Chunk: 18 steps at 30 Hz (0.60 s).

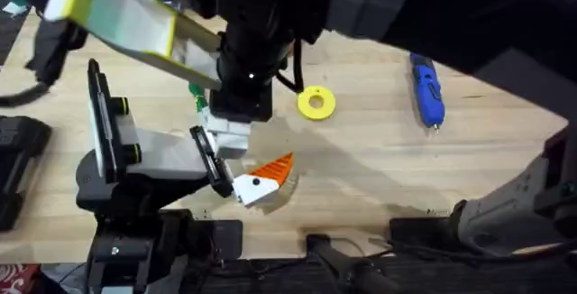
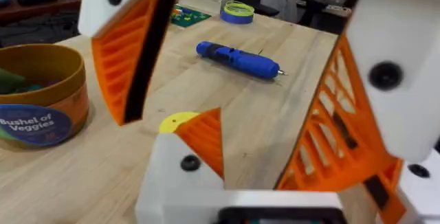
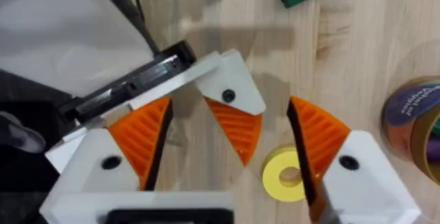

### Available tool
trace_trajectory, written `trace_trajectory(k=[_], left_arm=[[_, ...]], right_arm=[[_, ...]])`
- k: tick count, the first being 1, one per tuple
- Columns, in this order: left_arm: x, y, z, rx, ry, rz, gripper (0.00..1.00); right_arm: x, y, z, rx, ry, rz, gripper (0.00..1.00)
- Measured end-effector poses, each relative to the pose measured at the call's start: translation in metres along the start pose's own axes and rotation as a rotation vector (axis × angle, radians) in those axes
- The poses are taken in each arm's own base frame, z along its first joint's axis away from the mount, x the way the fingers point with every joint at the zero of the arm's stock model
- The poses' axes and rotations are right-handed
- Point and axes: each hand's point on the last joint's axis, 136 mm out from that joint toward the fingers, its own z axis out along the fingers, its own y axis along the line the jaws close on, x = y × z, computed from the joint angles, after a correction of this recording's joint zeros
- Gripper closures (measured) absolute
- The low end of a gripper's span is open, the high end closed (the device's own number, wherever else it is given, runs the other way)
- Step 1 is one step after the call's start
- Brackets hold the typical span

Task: Pick up the gripper from the table and insert it into the empty holder that is missing its gripper. Then pick up a screw, insert it into the mounting hole, and use the screwdriver to tighten it. Finally, clean up the table by picking up the vegetable and placing it into the bucket.

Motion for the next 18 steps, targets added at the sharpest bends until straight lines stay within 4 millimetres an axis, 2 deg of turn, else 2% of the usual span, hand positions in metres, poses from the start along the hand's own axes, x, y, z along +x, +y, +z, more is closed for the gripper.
trace_trajectory(k=[2, 10, 14, 18], left_arm=[[0.0, 0.0, 0.0, 0.0, 0.0, 0.0, 0.058], [0.0, 0.0, 0.0, 0.0, 0.0, 0.002, 0.059], [0.0, 0.0, 0.0, 0.0, 0.0, 0.002, 0.059], [0.0, 0.0, 0.0, 0.0, 0.0, 0.002, 0.059]], right_arm=[[0.001, -0.003, 0.0, 0.004, 0.001, 0.008, 0.008], [0.003, -0.002, 0.001, 0.002, 0.005, 0.008, 0.003], [0.0, -0.001, -0.026, 0.027, -0.053, 0.007, 0.004], [0.005, -0.014, -0.055, 0.075, -0.11, 0.037, 0.003]])
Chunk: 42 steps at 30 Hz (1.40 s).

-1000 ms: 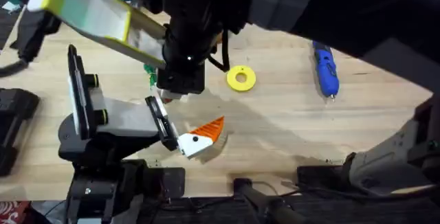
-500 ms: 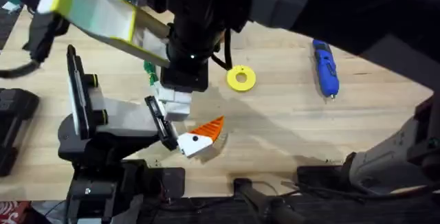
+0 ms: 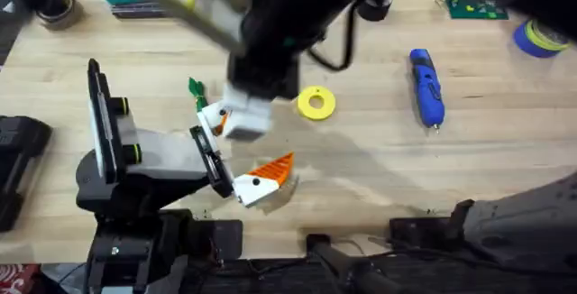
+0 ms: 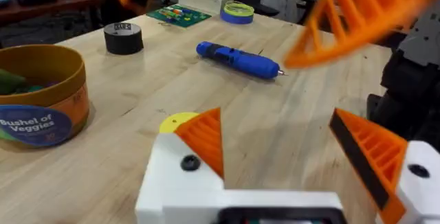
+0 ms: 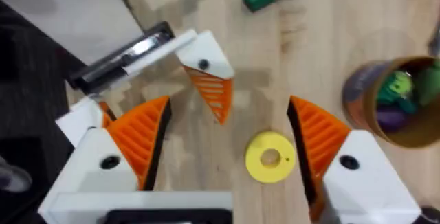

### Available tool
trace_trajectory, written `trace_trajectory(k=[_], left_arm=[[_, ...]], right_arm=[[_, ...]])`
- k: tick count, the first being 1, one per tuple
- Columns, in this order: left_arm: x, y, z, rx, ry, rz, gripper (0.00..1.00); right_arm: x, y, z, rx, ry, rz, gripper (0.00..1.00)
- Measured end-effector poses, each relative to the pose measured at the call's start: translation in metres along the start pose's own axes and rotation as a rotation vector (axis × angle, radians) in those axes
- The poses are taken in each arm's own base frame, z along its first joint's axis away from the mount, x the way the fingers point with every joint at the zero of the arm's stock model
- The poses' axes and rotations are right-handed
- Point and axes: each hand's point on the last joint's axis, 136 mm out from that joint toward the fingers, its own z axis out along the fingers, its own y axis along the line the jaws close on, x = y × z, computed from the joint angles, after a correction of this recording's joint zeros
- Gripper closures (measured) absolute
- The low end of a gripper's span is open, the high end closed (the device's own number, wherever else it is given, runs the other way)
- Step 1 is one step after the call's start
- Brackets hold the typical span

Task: Pick up the gripper from the table and insert it into the empty holder that is missing its gripper. Then pick up a screw, insert it into the mounting hole, and use the screwdriver to tighten it. Finally, clean up the table by picking up the vegetable and placing it into the bucket.

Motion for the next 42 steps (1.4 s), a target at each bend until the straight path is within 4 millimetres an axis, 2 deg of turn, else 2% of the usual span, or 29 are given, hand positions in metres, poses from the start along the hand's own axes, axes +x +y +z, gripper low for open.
trace_trajectory(k=[6, 13, 17, 21, 24, 28, 36, 42], left_arm=[[0.0, 0.0, 0.0, 0.0, 0.0, 0.0, 0.058], [0.0, 0.0, 0.0, 0.0, 0.0, 0.0, 0.058], [0.0, 0.0, 0.0, 0.0, 0.0, 0.0, 0.058], [0.0, 0.0, 0.0, 0.0, 0.0, 0.0, 0.058], [0.0, 0.0, 0.0, 0.0, 0.0, 0.001, 0.058], [0.0, 0.0, 0.0, 0.0, 0.0, 0.0, 0.058], [0.0, 0.0, 0.0, 0.0, 0.0, 0.001, 0.058], [0.0, 0.0, 0.0, 0.0, 0.0, 0.0, 0.059]], right_arm=[[0.012, -0.029, -0.041, 0.085, -0.06, 0.069, 0.003], [0.029, -0.044, -0.092, 0.141, -0.169, 0.112, 0.005], [0.046, -0.054, -0.106, 0.151, -0.268, 0.133, 0.003], [0.079, -0.059, -0.1, 0.119, -0.31, 0.201, 0.004], [0.106, -0.052, -0.088, 0.054, -0.313, 0.242, 0.004], [0.13, -0.042, -0.075, -0.023, -0.339, 0.248, 0.004], [0.149, -0.023, -0.058, -0.142, -0.464, 0.128, 0.005], [0.153, -0.021, -0.058, -0.138, -0.498, 0.056, 0.005]])
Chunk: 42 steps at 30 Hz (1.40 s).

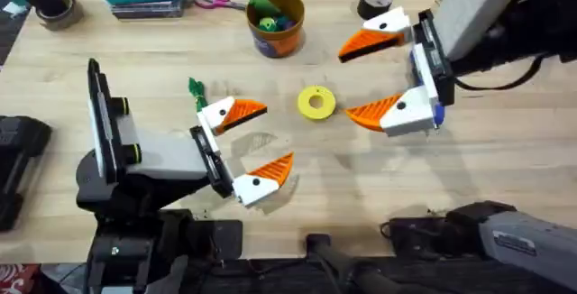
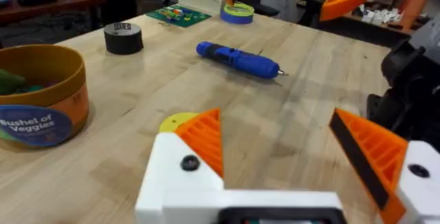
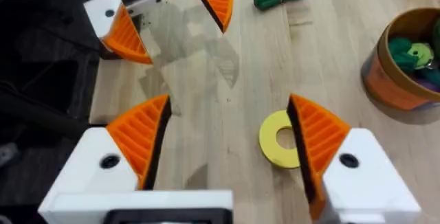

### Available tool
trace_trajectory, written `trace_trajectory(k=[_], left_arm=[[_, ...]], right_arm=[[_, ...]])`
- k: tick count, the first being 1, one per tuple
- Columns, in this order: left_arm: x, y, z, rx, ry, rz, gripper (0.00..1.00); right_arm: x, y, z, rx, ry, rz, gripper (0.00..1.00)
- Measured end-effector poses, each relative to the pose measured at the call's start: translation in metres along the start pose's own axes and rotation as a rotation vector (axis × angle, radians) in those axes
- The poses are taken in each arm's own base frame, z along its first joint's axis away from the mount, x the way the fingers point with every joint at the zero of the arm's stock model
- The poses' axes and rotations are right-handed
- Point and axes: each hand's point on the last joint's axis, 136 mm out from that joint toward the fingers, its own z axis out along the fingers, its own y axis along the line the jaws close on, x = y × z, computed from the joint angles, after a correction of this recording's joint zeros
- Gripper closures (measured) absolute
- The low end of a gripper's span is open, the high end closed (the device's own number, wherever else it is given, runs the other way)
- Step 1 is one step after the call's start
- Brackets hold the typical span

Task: Pick up the gripper from the table and insert it into the empty holder that is missing its gripper. Then pick up a screw, insert it into the mounting hole, and use the screwdriver to tighten it. Finally, clean up the table by picking up the vegetable and placing it into the bucket.

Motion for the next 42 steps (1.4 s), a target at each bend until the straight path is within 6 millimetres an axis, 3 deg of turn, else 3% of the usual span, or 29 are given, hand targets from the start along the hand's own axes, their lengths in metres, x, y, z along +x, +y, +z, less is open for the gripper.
trace_trajectory(k=[26, 27, 32, 34, 38, 42], left_arm=[[0.0, 0.0, 0.0, 0.0, 0.0, 0.0, 0.06], [0.0, 0.0, 0.0, 0.0, 0.0, -0.002, 0.142], [0.0, 0.0, 0.0, 0.0, 0.0, 0.0, 0.918], [0.0, 0.0, 0.0, 0.0, 0.0, 0.004, 0.992], [0.0, 0.0, 0.0, 0.0, 0.0, 0.004, 0.992], [0.0, 0.0, 0.0, 0.0, 0.0, 0.003, 0.993]], right_arm=[[0.005, -0.003, 0.0, 0.018, 0.029, -0.048, 0.004], [0.005, -0.003, 0.0, 0.018, 0.029, -0.048, 0.004], [0.005, -0.003, 0.0, 0.018, 0.029, -0.048, 0.004], [0.005, -0.003, 0.0, 0.018, 0.029, -0.048, 0.004], [0.005, -0.007, 0.0, 0.032, 0.035, -0.044, 0.004], [0.012, -0.028, -0.002, 0.128, 0.089, 0.068, 0.004]])
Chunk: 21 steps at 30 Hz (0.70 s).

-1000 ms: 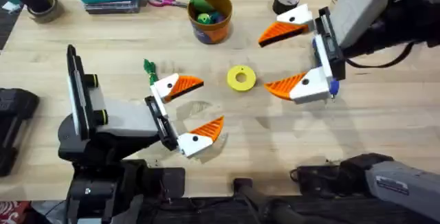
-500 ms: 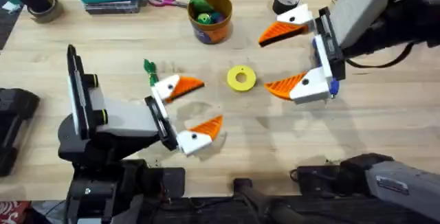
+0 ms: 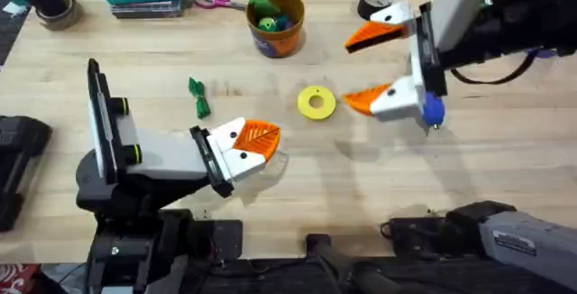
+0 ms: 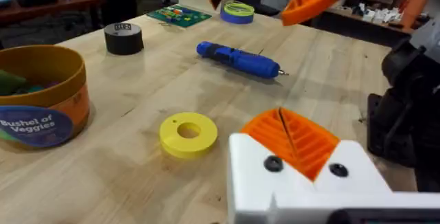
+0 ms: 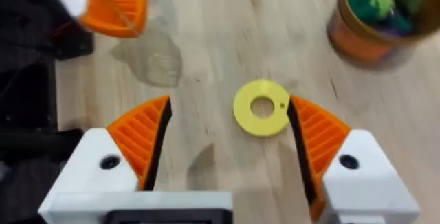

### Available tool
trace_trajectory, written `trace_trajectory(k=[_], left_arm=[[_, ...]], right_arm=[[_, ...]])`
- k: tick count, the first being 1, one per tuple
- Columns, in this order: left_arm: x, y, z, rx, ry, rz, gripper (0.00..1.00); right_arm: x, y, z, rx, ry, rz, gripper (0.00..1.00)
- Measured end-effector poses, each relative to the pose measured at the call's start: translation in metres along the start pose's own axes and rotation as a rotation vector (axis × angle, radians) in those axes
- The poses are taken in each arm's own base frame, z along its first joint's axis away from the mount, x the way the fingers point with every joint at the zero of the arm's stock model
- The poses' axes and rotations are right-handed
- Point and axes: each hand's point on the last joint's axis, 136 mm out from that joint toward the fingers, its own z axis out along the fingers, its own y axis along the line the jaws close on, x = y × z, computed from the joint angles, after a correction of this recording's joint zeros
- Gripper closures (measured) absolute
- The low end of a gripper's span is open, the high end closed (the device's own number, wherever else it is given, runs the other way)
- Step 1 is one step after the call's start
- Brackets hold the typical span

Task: Pick up the gripper from the table and insert it into the empty holder that is missing its gripper. Then pick up a screw, insert it into the mounting hole, and use the screwdriver to tighten it. Finally, clean up the table by picking up the vegetable and placing it into the bucket.

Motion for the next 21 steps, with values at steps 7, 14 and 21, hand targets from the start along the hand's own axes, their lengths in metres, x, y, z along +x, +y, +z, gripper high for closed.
trace_trajectory(k=[7, 14, 21], left_arm=[[0.0, 0.0, 0.0, 0.0, 0.0, 0.0, 0.993], [0.0, 0.0, 0.0, 0.0, 0.0, 0.0, 0.993], [0.0, 0.0, 0.0, 0.0, 0.0, 0.0, 0.993]], right_arm=[[0.028, -0.045, -0.03, 0.338, 0.225, 0.435, 0.003], [0.04, -0.064, -0.083, 0.65, 0.349, 0.663, 0.003], [0.064, -0.079, -0.127, 0.879, 0.37, 0.875, 0.005]])
